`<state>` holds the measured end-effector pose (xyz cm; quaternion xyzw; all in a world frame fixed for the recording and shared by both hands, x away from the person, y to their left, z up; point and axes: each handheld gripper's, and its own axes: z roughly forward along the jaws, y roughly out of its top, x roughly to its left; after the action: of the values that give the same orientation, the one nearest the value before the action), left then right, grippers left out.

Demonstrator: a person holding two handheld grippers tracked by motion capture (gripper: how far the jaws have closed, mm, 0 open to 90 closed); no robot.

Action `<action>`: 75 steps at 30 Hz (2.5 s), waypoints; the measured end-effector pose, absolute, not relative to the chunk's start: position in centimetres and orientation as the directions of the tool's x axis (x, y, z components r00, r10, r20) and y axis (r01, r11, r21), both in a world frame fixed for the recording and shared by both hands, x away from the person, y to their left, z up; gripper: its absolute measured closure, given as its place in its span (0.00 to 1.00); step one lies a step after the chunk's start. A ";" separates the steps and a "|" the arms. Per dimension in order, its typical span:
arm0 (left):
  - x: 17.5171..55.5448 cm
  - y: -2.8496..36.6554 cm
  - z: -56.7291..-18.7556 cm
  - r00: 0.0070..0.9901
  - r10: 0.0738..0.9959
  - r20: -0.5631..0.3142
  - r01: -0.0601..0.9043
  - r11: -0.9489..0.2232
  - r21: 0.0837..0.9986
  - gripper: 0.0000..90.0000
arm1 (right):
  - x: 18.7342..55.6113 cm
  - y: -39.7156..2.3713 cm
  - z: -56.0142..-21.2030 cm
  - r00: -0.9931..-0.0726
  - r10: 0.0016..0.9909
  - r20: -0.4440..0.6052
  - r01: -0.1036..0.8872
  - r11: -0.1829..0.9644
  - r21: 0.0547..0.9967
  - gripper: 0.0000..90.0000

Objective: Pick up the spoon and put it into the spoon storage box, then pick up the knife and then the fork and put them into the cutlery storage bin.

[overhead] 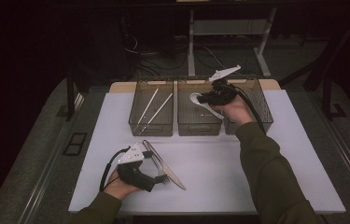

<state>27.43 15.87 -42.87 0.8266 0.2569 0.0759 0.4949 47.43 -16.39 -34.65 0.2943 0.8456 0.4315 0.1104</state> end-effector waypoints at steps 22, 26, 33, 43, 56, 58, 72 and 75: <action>27.4 15.8 -42.9 0.857 0.498 -0.130 0.350 -0.378 0.857 0.00 | 47.6 -14.5 -37.3 -0.793 0.601 0.104 0.457 0.473 0.753 0.73; 27.4 15.8 -42.9 0.856 0.500 -0.131 0.351 -0.376 0.858 0.00 | 47.2 -15.0 -36.9 -0.786 0.609 0.105 0.454 0.454 0.767 0.65; 27.4 15.9 -42.9 0.857 0.500 -0.126 0.349 -0.381 0.856 0.00 | 45.9 -16.6 -36.0 -0.772 0.622 0.134 0.458 0.397 0.796 0.52; 27.4 15.9 -42.9 0.853 0.506 -0.130 0.356 -0.379 0.854 0.00 | 42.6 -19.2 -35.2 -0.762 0.626 0.168 0.470 0.355 0.808 0.39; 27.5 15.9 -42.9 0.853 0.506 -0.131 0.357 -0.381 0.853 0.00 | 37.9 -21.7 -36.5 -0.765 0.631 0.132 0.443 0.366 0.819 0.35; 27.4 15.9 -42.9 0.853 0.506 -0.131 0.357 -0.381 0.853 0.00 | 37.1 -22.1 -36.8 -0.767 0.626 0.138 0.440 0.357 0.824 0.35; 27.3 16.0 -42.8 0.851 0.509 -0.128 0.356 -0.380 0.854 0.00 | 32.4 -25.1 -39.2 -0.726 0.674 0.138 0.457 0.322 0.829 0.30; 27.3 16.0 -42.8 0.851 0.510 -0.128 0.356 -0.379 0.854 0.00 | 31.4 -25.8 -39.7 -0.720 0.681 0.129 0.451 0.319 0.833 0.29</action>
<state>27.28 16.03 -42.76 0.8267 0.2619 0.0781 0.4917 31.39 -25.78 -39.66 0.3528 0.8027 0.4646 0.1238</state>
